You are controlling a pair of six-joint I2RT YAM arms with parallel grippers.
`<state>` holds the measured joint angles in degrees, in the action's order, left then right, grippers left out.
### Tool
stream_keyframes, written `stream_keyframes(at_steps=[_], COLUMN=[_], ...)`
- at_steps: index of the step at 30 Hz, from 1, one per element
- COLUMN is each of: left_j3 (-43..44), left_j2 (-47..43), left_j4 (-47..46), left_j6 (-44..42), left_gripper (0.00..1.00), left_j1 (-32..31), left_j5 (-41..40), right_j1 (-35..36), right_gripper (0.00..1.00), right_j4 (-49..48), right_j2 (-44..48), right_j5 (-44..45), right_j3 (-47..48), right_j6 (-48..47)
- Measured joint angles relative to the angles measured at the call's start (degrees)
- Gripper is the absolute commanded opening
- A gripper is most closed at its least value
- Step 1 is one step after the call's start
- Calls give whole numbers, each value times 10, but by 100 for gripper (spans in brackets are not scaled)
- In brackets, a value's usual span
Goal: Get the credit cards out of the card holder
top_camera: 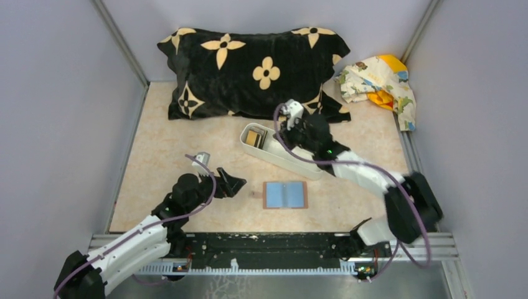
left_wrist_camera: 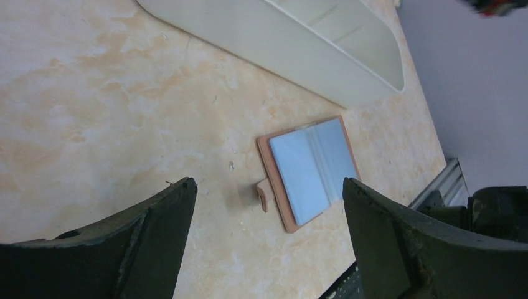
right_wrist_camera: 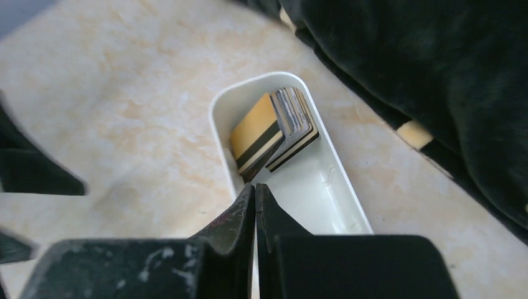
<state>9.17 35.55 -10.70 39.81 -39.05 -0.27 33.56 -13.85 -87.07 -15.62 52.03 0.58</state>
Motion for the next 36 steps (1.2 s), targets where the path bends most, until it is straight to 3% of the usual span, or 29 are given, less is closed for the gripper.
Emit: stream_keyframes(at_steps=[4,8,10,12,13,15,16,22,36], left_j3=[1,4,13,26,33,47,54,86,111], left_j2=[66,115,133,151,161,189,207,305,394], left_j4=[-37,-64,-73,-87,-94,-115,-125,-167,-166], left_j6=[1,6,8,10,12,11,13,24,42], left_gripper=[88,79,61,36,28,16,13,10,12], left_j1=[-1,-19,-39,-66,-80,-110,-123,-166,-171], left_j5=[43,61,62,58,55,47,45,37,28], right_j1=[0,2,7,17,24,44,53,89,102], right_gripper=[20,25,25,24,19,0,0,0,0], right_j4=[-14,13,51,95,118,167,187,300,341], right_j2=[240,392,459,510,530,578,595,656,577], right_j5=[8,15,22,34,40,60,68,106,182], right_j3=[-122,-178,-209,-237,-252,-290,-305,-355,-370], right_j6=[27,57,79,107,122,160,172,242,312])
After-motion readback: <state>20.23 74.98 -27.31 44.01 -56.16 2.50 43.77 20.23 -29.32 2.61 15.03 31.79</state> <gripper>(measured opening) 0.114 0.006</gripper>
